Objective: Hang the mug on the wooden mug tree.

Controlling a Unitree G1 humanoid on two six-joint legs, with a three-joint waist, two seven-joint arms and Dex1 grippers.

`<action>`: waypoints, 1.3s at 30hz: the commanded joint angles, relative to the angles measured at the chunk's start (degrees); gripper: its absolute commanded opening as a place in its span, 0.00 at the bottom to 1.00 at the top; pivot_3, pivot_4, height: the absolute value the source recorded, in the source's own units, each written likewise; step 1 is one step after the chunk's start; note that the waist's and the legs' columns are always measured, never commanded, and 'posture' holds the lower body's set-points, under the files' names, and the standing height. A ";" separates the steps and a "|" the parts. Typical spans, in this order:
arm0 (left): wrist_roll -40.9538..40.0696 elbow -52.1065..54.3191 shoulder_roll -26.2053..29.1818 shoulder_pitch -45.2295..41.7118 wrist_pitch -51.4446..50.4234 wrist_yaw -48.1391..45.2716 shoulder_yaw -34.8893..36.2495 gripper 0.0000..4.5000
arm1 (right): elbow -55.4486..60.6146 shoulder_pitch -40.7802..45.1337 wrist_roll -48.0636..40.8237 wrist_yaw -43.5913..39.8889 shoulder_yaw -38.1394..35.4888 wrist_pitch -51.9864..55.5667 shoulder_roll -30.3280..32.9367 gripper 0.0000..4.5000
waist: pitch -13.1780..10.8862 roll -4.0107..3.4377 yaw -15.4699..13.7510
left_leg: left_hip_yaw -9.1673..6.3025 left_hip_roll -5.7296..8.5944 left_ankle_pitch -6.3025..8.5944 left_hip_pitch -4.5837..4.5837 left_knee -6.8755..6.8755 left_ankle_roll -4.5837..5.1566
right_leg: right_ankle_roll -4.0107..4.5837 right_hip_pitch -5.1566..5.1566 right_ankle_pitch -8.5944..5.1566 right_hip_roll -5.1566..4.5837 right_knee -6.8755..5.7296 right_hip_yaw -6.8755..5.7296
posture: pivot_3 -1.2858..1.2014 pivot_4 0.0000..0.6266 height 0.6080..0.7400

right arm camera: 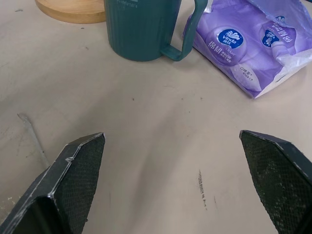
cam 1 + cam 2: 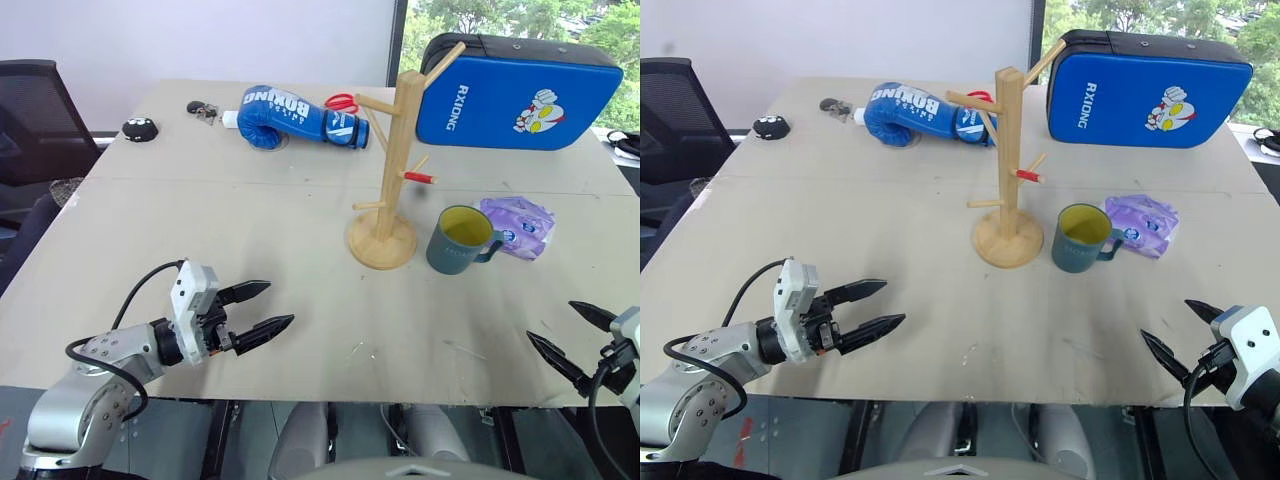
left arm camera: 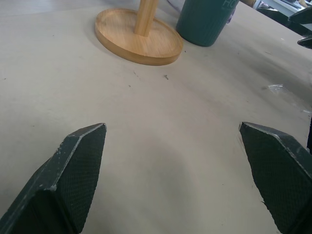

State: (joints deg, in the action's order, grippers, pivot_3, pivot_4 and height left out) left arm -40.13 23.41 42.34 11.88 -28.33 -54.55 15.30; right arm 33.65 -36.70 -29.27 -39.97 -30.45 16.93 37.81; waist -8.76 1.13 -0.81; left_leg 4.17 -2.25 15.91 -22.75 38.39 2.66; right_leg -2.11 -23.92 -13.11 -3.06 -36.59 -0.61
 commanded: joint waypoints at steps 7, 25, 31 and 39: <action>-7.88 7.08 2.32 -6.39 -1.74 -4.73 0.78 1.00 | -4.62 14.74 6.09 9.81 7.32 0.42 -6.66 0.99 | 0.01 -0.07 0.10 | 0.09 0.04 -0.01 0.00 0.11 0.01 | 0.01 0.01 0.03 -0.05 0.00 0.04 | 0.52 0.24 1.00; -9.99 11.40 3.34 -5.53 -0.40 -7.76 2.21 1.00 | -12.75 31.74 6.33 12.43 14.91 6.49 -9.01 0.99 | 0.00 -0.08 0.12 | 0.09 0.07 -0.01 0.07 0.05 0.01 | 0.19 0.03 0.12 0.37 -0.10 0.09 | 0.52 0.24 1.00; -10.42 13.14 3.04 -4.11 -0.32 -5.75 3.28 1.00 | -18.09 37.66 8.48 13.14 17.75 5.89 -10.02 0.99 | 0.00 -0.09 0.19 | 0.10 0.07 -0.01 0.07 0.05 0.01 | 0.19 0.03 0.13 0.38 -0.11 0.10 | 0.52 0.24 1.00; -10.82 13.94 2.95 -3.88 -0.32 -3.74 4.40 1.00 | -26.06 42.15 11.67 12.77 19.90 1.34 -11.79 0.30 | 0.00 -0.09 0.17 | 0.09 0.09 -0.02 0.07 0.05 0.00 | 0.19 0.04 0.13 0.39 -0.13 0.10 | 0.52 0.24 1.00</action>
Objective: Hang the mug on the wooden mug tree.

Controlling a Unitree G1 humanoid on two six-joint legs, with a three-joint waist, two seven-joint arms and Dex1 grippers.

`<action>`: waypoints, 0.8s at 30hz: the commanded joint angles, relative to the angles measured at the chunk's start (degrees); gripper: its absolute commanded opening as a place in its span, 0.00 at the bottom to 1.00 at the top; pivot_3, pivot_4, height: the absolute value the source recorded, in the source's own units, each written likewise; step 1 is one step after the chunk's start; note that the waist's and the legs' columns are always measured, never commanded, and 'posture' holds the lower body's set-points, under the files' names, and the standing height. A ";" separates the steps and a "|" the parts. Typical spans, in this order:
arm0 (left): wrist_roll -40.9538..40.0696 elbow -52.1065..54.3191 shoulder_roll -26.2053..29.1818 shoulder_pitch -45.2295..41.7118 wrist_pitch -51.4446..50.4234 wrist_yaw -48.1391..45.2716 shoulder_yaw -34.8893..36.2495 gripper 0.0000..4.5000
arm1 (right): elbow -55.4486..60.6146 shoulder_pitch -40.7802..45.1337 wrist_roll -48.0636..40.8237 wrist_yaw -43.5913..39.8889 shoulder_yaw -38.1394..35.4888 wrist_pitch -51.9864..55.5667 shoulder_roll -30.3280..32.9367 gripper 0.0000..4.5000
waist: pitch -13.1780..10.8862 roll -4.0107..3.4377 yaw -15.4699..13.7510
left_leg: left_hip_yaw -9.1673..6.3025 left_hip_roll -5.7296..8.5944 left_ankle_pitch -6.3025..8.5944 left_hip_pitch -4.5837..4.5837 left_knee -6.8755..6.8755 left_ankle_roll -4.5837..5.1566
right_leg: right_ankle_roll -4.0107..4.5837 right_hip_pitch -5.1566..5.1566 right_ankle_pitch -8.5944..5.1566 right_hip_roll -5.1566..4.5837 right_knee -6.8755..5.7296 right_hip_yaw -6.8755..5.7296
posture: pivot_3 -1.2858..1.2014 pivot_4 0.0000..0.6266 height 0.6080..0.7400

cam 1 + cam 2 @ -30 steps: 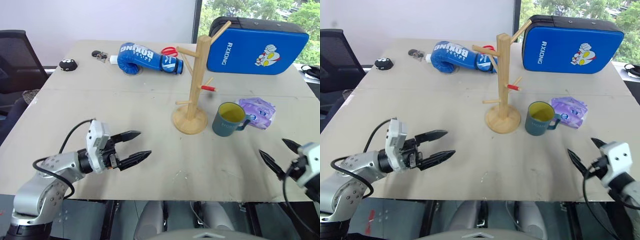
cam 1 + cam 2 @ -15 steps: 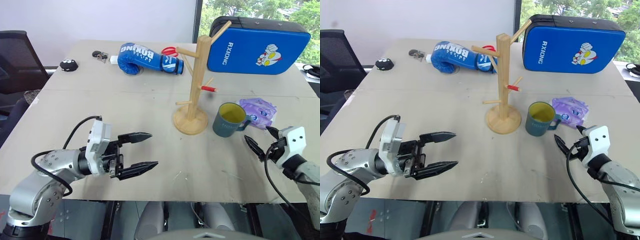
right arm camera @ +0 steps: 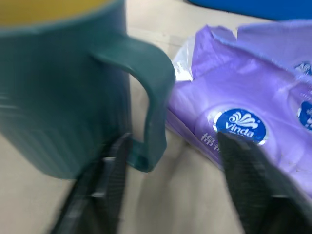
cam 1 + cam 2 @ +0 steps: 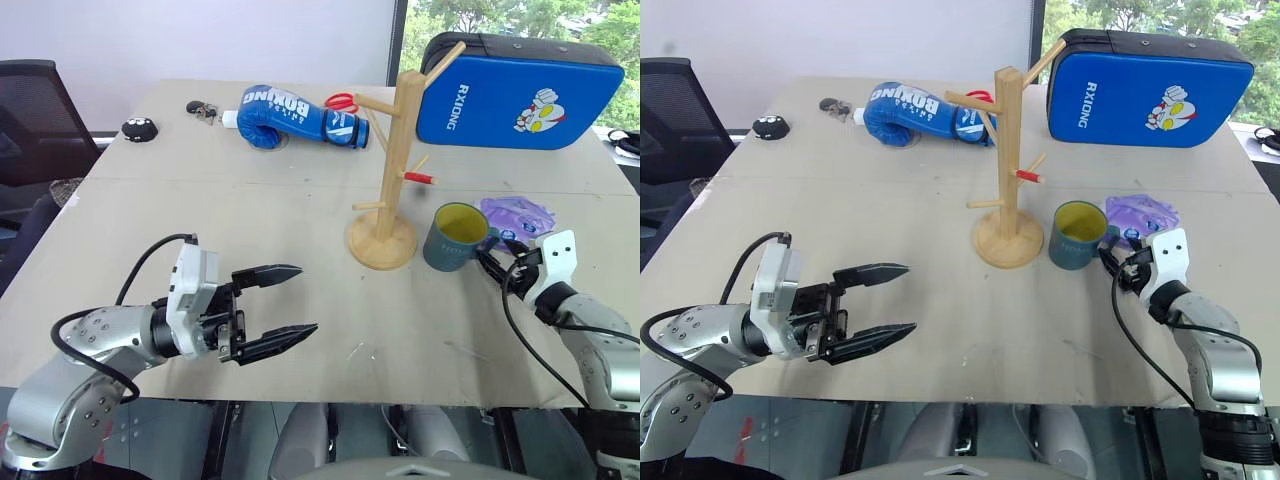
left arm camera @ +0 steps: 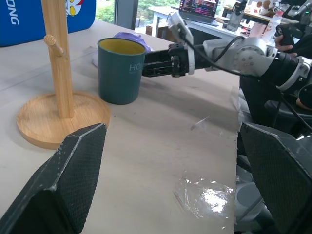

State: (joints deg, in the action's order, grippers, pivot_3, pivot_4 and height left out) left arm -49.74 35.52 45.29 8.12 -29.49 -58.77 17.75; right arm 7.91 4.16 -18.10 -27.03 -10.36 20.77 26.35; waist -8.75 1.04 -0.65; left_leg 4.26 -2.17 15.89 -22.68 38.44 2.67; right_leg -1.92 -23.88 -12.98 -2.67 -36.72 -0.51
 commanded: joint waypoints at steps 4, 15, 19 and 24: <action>-1.23 1.24 -0.37 -0.44 1.06 0.92 1.74 1.00 | -0.43 1.94 0.21 -0.66 -0.35 -3.45 -0.65 0.01 | 0.00 -0.01 0.01 | 0.01 0.00 0.00 0.00 0.00 0.00 | 0.00 0.00 0.00 0.01 -0.01 0.01 | 0.52 0.24 1.00; -1.44 -2.54 -5.66 -0.03 5.63 0.94 3.14 1.00 | 22.36 -0.29 -14.71 -7.46 -6.48 8.61 9.43 0.01 | -0.04 -0.06 -0.03 | -0.02 -0.02 0.00 0.01 0.00 0.00 | -0.01 0.02 0.01 0.00 -0.02 -0.02 | 0.52 0.24 1.00; -1.69 -4.86 -6.09 1.27 7.73 -2.52 4.54 1.00 | 28.42 4.37 -20.19 -6.39 -7.47 16.20 15.46 0.01 | -0.05 -0.07 0.31 | 0.01 -0.03 0.00 0.03 0.02 0.00 | -0.01 0.02 0.00 0.00 -0.02 -0.01 | 0.52 0.24 1.00; -4.31 -6.29 -7.21 2.48 8.92 -4.84 7.12 1.00 | 29.52 14.51 -23.72 -3.52 -4.70 24.06 19.19 0.01 | -0.03 -0.01 0.31 | -0.02 -0.04 0.00 0.04 0.05 0.00 | 0.00 0.02 0.01 -0.01 -0.03 -0.04 | 0.52 0.24 1.00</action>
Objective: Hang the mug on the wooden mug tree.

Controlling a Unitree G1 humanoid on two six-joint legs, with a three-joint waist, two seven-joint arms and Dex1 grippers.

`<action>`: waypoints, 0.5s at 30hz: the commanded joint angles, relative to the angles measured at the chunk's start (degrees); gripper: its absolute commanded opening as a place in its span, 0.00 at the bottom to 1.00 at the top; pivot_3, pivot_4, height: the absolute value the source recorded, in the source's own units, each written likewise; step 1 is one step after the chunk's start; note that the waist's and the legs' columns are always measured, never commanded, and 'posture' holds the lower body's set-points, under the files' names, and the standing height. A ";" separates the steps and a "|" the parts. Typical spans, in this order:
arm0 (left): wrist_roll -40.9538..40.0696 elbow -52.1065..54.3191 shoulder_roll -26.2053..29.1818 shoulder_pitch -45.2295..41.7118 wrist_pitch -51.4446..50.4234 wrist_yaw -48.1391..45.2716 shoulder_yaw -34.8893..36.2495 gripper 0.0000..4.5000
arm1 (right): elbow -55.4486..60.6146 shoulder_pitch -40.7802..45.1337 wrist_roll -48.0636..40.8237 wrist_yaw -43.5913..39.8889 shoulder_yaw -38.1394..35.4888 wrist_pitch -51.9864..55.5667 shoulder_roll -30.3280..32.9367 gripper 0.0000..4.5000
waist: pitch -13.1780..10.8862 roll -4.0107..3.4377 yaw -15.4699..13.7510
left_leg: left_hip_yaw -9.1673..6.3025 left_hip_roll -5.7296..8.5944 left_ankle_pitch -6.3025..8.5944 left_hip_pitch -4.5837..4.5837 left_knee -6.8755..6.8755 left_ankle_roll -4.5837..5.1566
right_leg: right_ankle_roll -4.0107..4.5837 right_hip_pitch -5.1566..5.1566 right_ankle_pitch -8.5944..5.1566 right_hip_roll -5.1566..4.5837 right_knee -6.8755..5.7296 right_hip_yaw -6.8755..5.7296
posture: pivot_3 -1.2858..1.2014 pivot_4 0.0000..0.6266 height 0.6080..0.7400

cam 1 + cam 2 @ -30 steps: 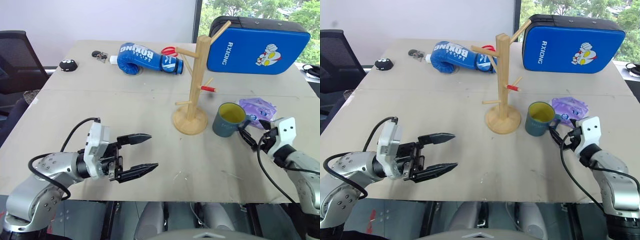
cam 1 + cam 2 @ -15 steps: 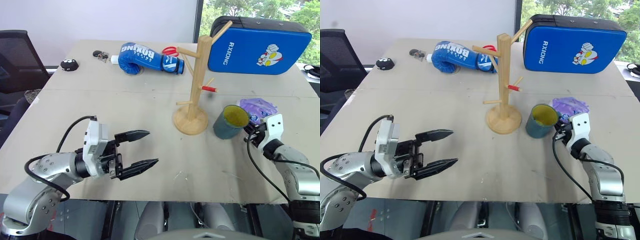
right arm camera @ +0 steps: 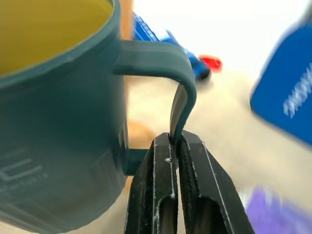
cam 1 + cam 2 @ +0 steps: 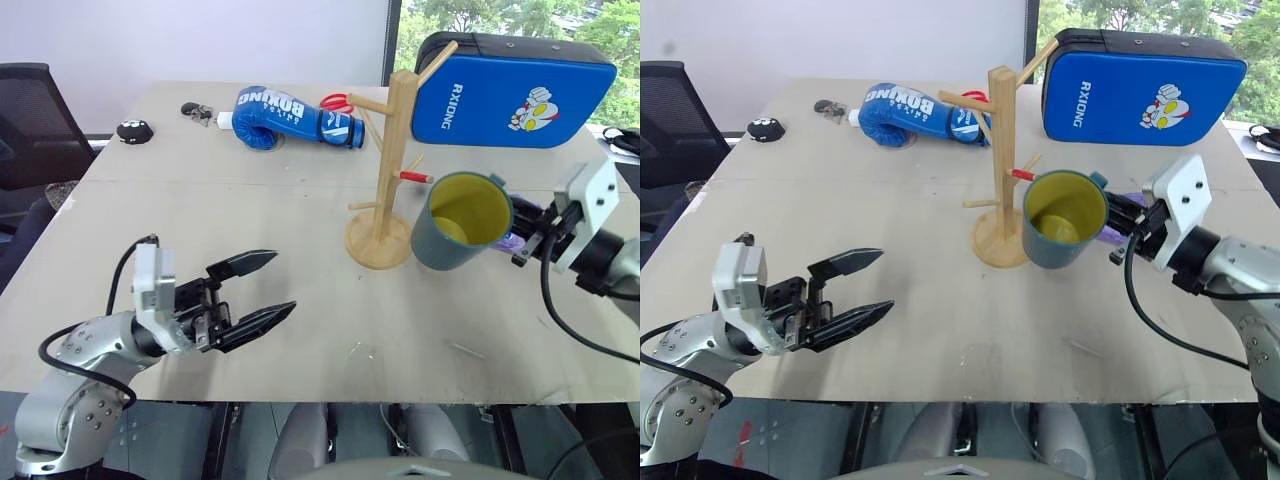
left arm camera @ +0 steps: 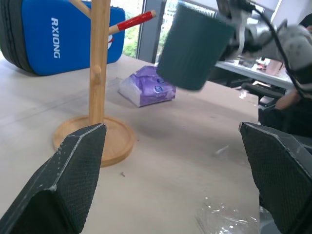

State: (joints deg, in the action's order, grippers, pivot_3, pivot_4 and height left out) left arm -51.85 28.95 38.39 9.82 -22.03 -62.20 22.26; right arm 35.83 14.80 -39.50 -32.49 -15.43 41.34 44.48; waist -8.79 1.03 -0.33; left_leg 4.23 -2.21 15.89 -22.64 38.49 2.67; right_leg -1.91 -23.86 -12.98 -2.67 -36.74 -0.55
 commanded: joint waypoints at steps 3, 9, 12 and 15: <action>-2.89 0.42 -0.30 2.87 2.01 -3.06 4.72 1.00 | 0.67 8.66 -2.36 2.35 2.97 6.68 2.19 0.01 | 0.01 0.02 -0.01 | 0.02 0.00 0.01 -0.05 -0.01 0.01 | 0.01 -0.01 0.00 -0.01 0.02 0.01 | 0.52 0.24 1.00; -3.10 0.14 -0.37 5.66 2.40 -3.15 7.43 1.00 | -3.03 15.88 0.64 2.04 9.81 10.31 3.11 0.01 | 0.00 0.03 -0.09 | 0.01 0.00 0.01 -0.13 -0.01 0.01 | 0.01 -0.07 0.00 -0.03 0.06 0.00 | 0.52 0.24 1.00; -2.80 0.57 -1.01 6.27 2.75 -2.65 7.34 1.00 | -6.55 20.33 3.08 2.71 13.43 10.93 1.64 0.01 | 0.00 0.03 -0.03 | 0.03 0.00 0.01 -0.12 0.00 0.01 | 0.01 -0.08 0.00 -0.04 0.05 0.01 | 0.52 0.24 1.00; -2.28 1.85 -1.85 6.59 3.02 -1.28 6.82 1.00 | -10.99 25.47 6.48 3.11 18.84 11.49 -1.02 0.01 | 0.00 0.04 0.18 | 0.04 0.00 0.01 -0.10 0.02 0.01 | 0.01 -0.07 0.01 -0.04 0.03 0.02 | 0.52 0.24 1.00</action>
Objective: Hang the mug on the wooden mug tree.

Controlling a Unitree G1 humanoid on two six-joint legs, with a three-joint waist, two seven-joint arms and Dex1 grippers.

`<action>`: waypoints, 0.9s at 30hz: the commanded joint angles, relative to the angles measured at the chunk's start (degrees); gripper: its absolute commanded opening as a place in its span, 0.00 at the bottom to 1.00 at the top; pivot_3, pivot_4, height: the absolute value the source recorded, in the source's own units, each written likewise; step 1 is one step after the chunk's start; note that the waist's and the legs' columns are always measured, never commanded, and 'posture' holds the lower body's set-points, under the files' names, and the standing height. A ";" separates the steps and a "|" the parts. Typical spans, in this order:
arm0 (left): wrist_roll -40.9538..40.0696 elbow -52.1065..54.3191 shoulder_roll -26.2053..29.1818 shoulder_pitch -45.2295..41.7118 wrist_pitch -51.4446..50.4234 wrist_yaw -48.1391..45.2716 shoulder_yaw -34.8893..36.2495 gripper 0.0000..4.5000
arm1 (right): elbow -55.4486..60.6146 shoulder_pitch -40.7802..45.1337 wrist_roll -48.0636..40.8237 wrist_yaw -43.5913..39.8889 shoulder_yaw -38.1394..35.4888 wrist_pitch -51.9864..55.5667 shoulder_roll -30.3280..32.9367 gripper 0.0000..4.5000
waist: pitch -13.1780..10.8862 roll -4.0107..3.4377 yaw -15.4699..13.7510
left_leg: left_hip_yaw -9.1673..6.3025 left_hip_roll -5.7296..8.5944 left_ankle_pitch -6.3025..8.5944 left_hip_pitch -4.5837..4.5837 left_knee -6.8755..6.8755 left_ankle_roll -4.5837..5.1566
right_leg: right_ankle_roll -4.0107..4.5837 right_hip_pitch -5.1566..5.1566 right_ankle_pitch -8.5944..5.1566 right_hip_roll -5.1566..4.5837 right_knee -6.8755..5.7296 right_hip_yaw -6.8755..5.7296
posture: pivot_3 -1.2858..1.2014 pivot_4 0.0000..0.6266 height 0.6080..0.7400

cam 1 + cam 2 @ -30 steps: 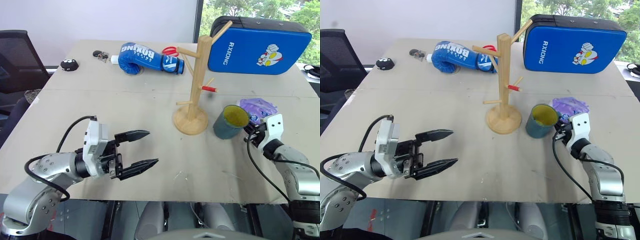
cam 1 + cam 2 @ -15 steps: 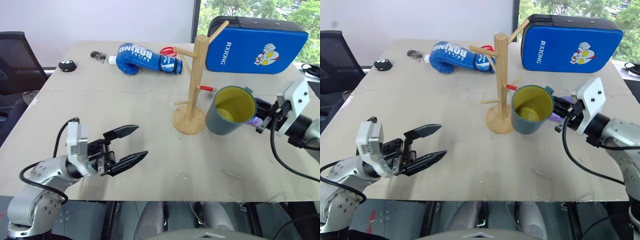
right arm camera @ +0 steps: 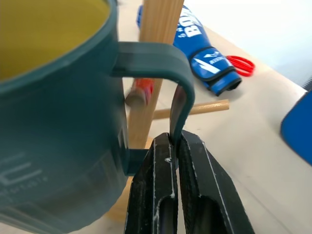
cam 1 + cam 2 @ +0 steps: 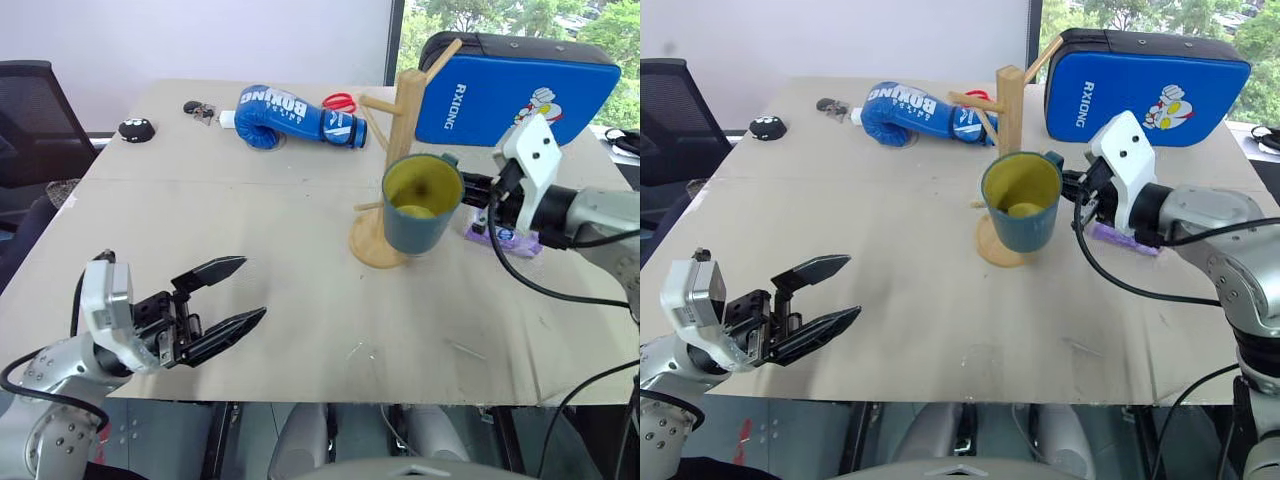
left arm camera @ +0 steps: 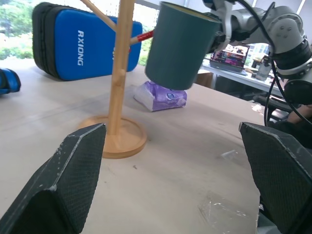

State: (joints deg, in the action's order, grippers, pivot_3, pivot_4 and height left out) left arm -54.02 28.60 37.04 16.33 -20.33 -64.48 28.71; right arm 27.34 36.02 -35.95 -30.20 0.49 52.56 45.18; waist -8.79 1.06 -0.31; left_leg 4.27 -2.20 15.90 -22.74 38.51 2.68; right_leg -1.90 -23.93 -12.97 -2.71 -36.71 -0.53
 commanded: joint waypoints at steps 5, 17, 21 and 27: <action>0.13 4.06 -1.57 0.37 1.24 3.58 -0.11 1.00 | -5.58 6.45 6.56 -1.57 6.67 -0.56 -2.80 0.30 | 0.00 0.01 0.38 | -0.06 -0.01 0.00 -0.09 -0.02 0.00 | 0.01 -0.05 0.00 0.00 -0.01 -0.06 | 0.52 0.24 1.00; 1.68 2.97 -0.14 -0.68 -1.10 7.50 -2.51 1.00 | 1.96 -18.97 0.91 -12.38 -15.59 -9.30 1.88 0.77 | 0.01 0.06 -0.38 | -0.05 0.02 0.01 -0.13 -0.08 0.01 | -0.06 -0.05 0.02 -0.02 0.05 -0.08 | 0.52 0.24 1.00; 4.10 1.01 1.51 1.39 -2.39 7.72 -2.53 1.00 | 1.92 -32.75 0.81 -17.35 -23.36 -15.07 1.33 0.77 | 0.01 0.06 -0.35 | -0.04 0.00 0.01 0.00 -0.07 0.01 | -0.04 0.06 -0.01 0.02 0.05 -0.06 | 0.52 0.24 1.00; 8.60 -2.68 4.39 1.12 -3.92 8.88 -4.03 1.00 | -0.16 -53.78 7.57 -22.77 -28.67 -27.60 -0.72 0.77 | 0.04 0.08 -0.47 | -0.06 0.00 0.01 0.12 -0.02 0.02 | -0.22 0.17 -0.13 0.02 0.01 -0.06 | 0.52 0.24 1.00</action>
State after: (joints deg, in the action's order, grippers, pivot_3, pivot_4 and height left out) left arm -45.63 25.78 40.63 18.10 -24.10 -55.27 24.28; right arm 26.29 -17.85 -29.22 -52.13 -25.83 28.14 44.60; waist -8.75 1.14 -0.78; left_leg 4.23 -2.21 15.91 -22.59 38.52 2.70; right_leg -2.14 -23.76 -13.11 -2.69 -36.71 -0.57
